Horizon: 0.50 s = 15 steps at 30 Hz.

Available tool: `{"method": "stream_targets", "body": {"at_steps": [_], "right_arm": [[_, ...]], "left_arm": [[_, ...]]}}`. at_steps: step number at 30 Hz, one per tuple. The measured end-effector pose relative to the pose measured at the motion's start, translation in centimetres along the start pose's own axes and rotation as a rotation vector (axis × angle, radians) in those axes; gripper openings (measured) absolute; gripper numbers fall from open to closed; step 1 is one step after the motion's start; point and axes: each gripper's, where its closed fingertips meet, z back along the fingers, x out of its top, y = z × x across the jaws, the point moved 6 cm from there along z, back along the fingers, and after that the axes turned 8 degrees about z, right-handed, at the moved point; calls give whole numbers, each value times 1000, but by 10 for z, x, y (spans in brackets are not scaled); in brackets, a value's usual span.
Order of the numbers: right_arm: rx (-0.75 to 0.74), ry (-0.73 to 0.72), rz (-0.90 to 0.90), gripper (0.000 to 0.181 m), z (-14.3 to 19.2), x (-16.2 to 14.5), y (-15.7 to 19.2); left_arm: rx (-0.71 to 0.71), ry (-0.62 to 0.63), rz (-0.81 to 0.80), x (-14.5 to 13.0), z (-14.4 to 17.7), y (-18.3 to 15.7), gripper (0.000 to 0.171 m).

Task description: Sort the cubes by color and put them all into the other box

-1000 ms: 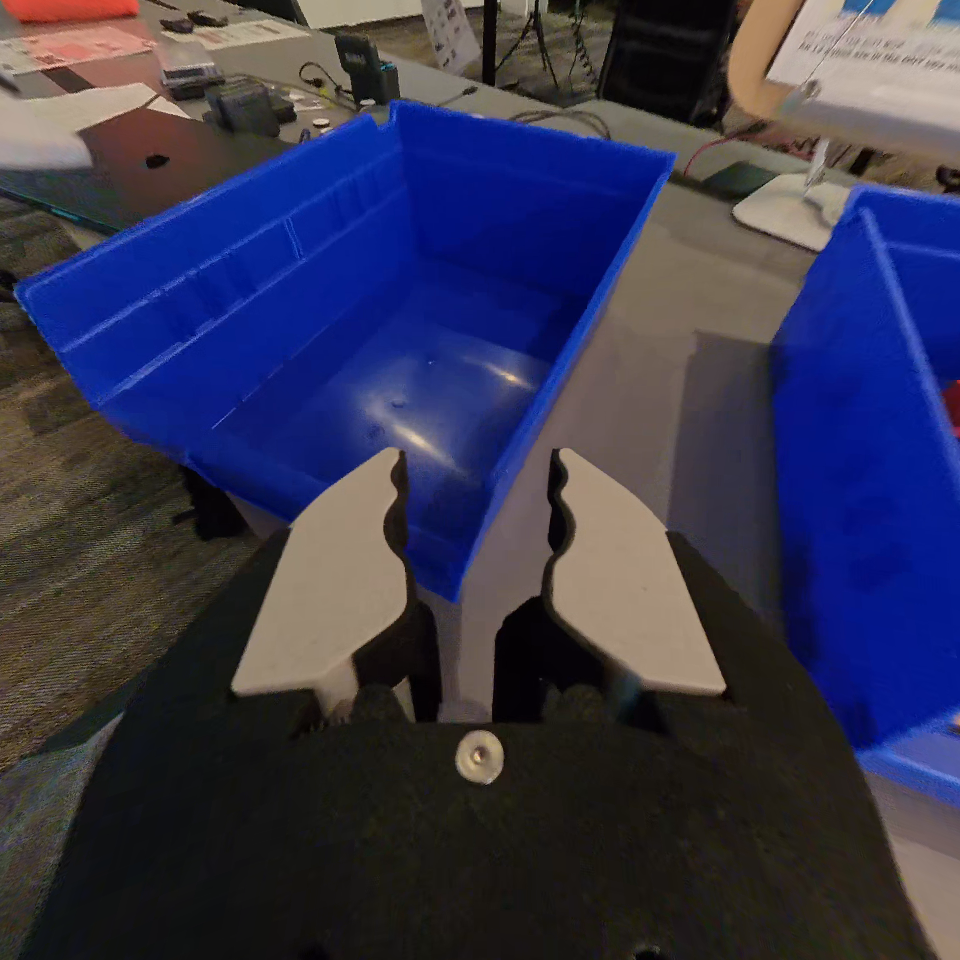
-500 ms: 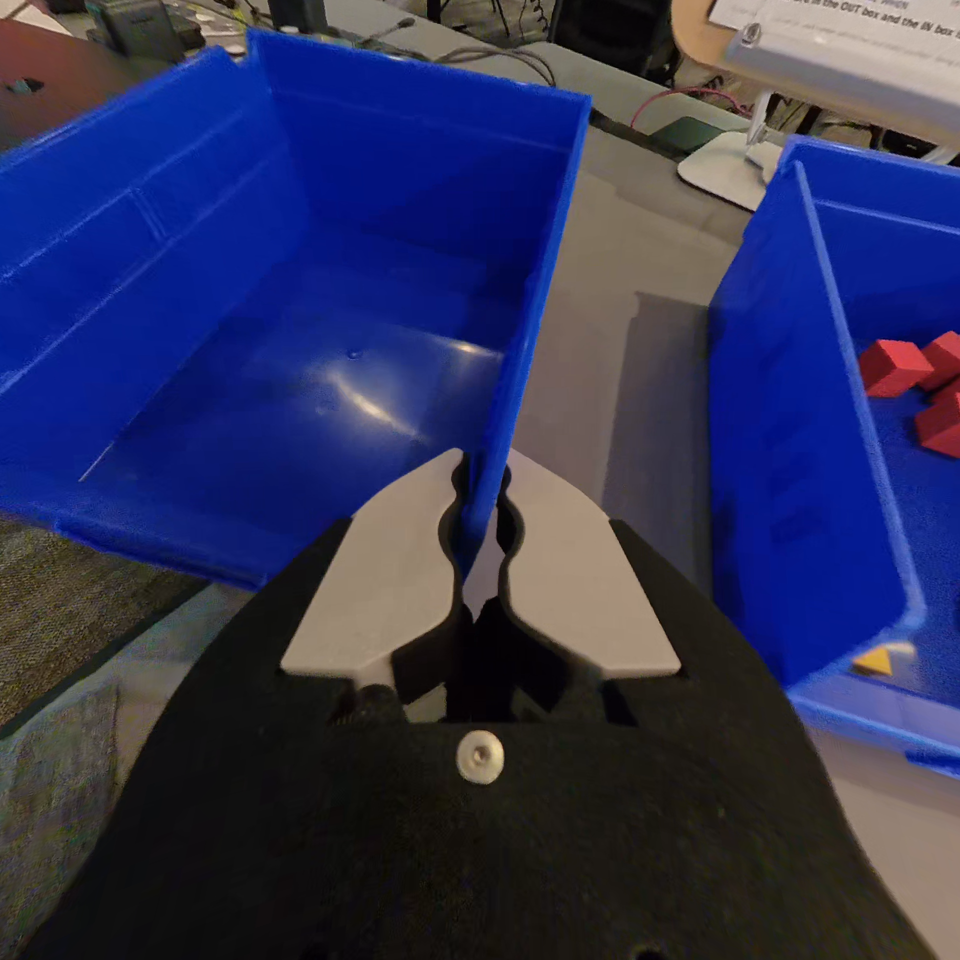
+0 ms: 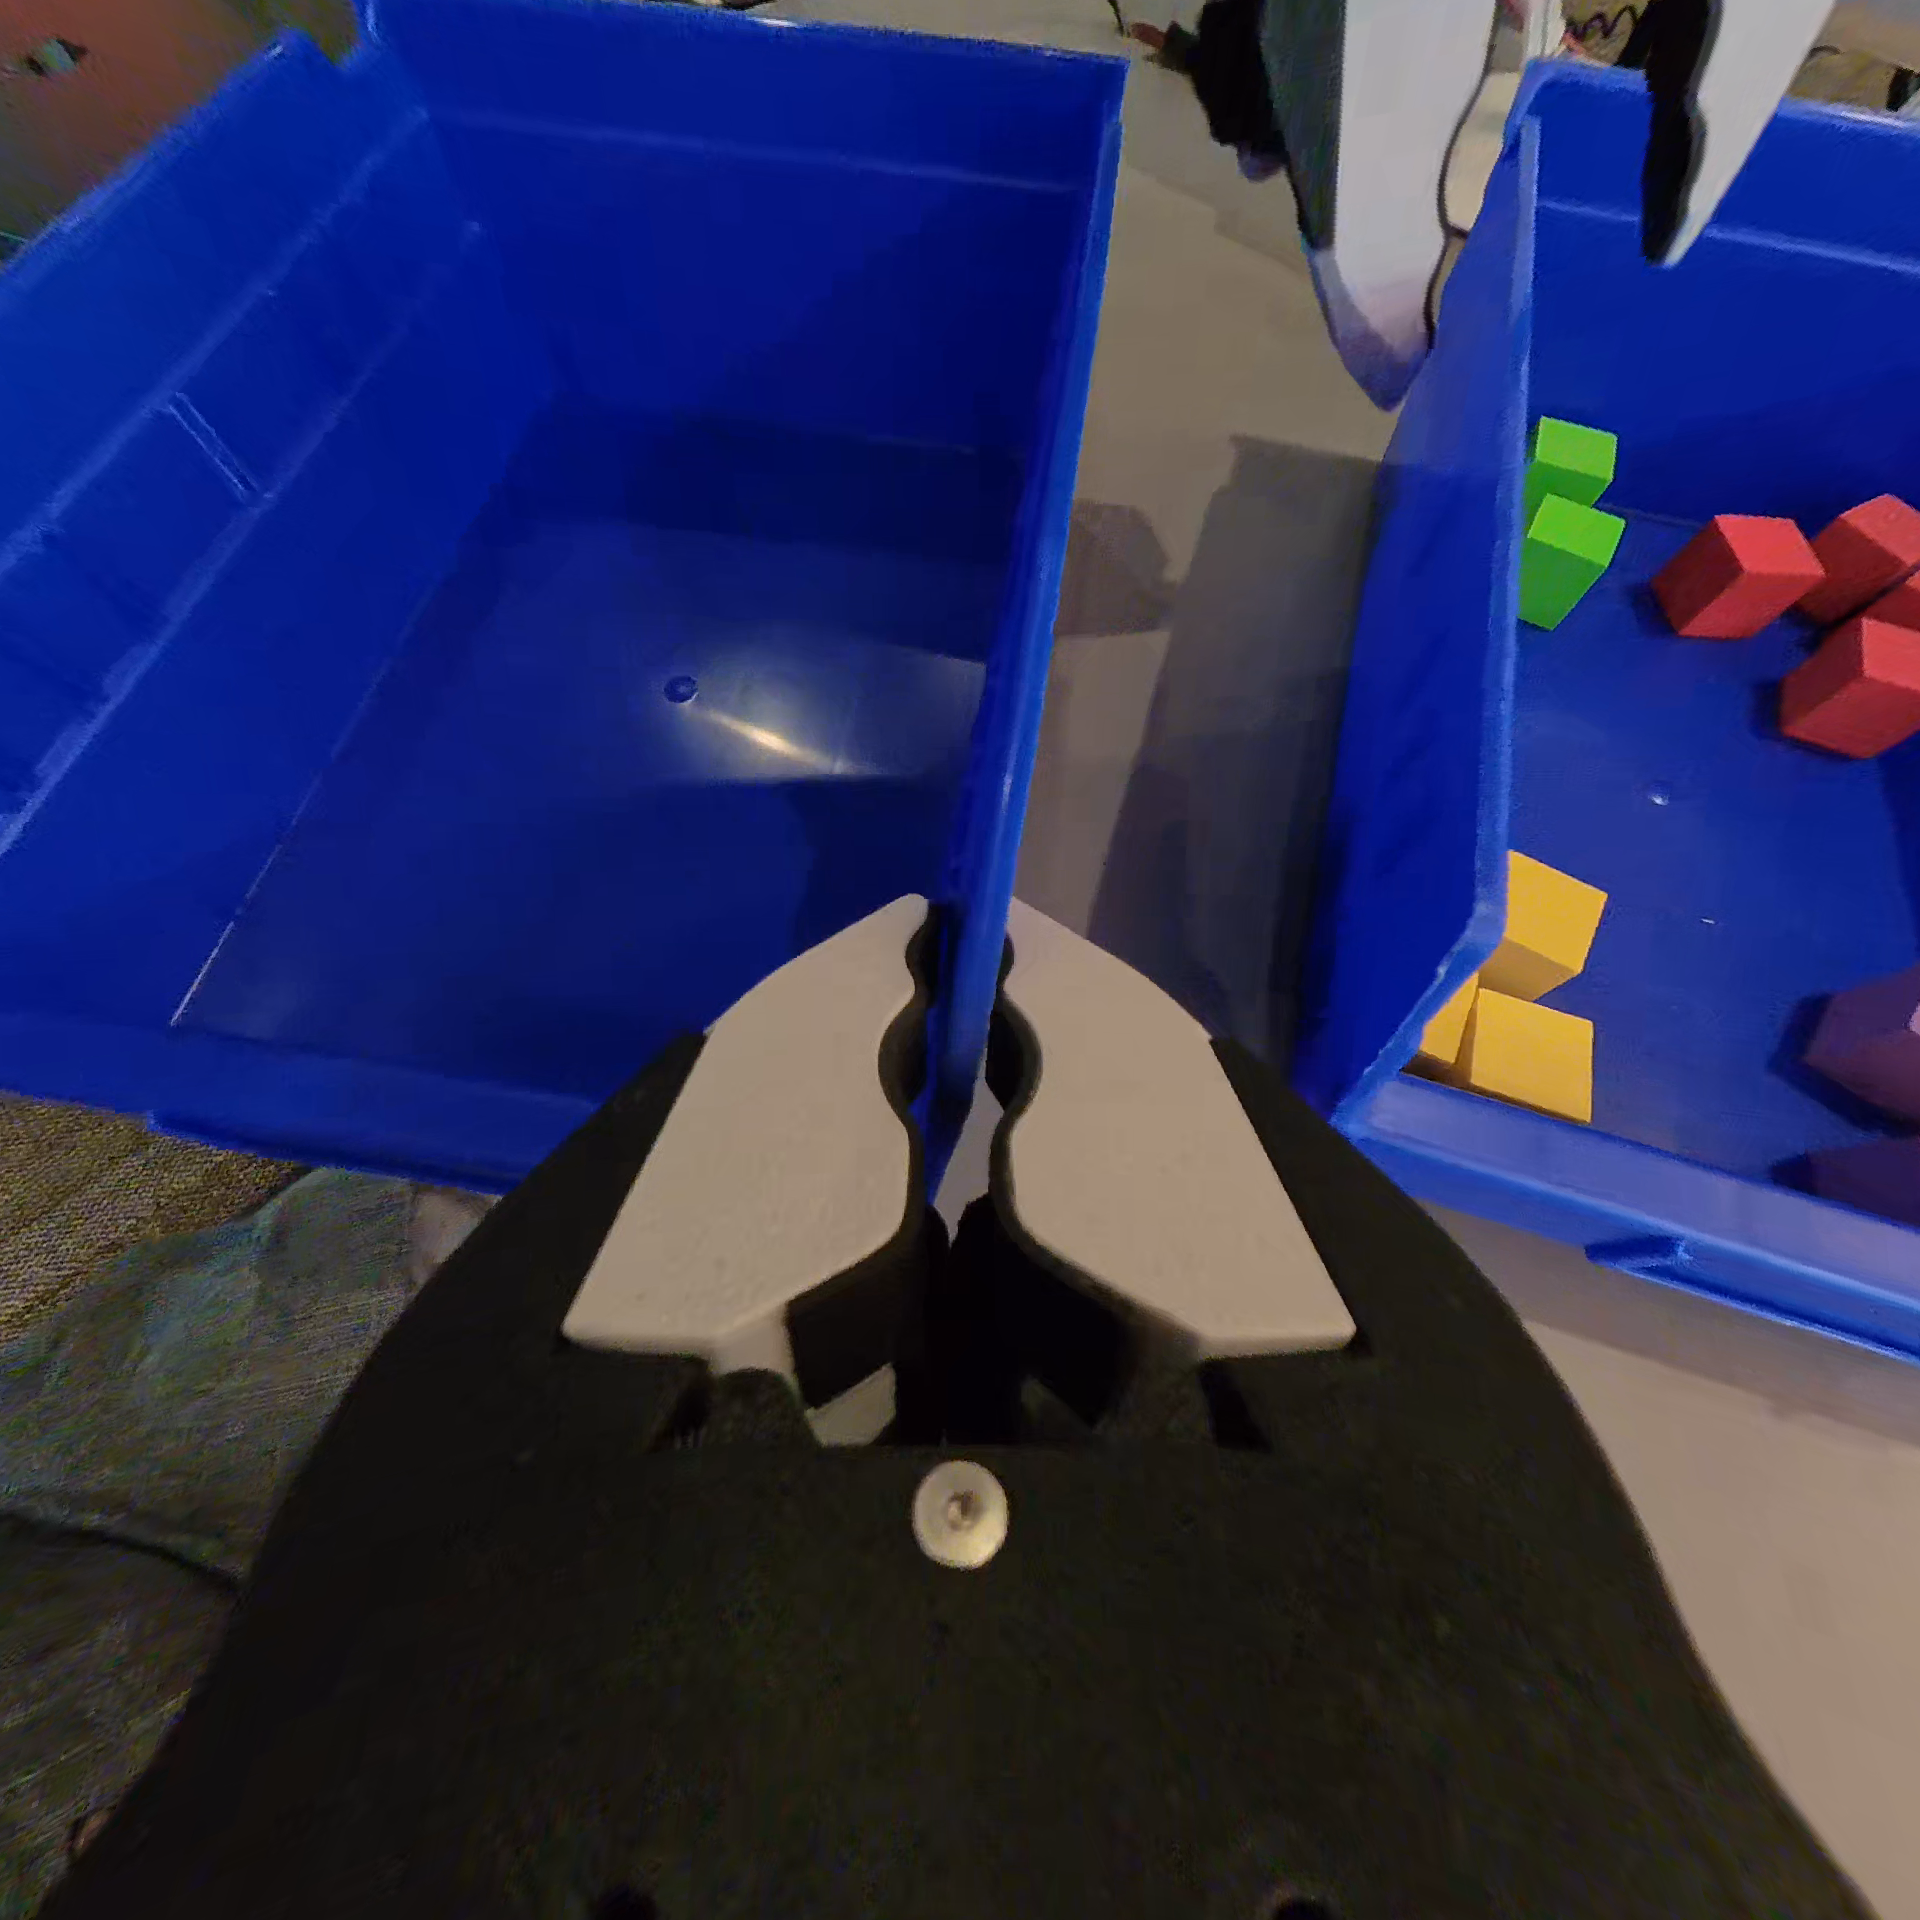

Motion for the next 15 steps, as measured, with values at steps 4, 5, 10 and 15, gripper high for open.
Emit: {"method": "stream_targets", "body": {"at_steps": [4,5,10,15], "right_arm": [[24,15,-8,6,5,-3,-5],[28,17,-6,6,7,-5,-7],[52,34,-9,5,22,-15,-20],[116,49,25,6,38,-27,-36]], "left_arm": [[-58,91,-128,-1,-22,-4,26],[-59,108,-149,-2,-24,-6,18],[-123,227,35,-11,-24,-4,11],[-134,340,211,-23,-18,-12,11]]}}
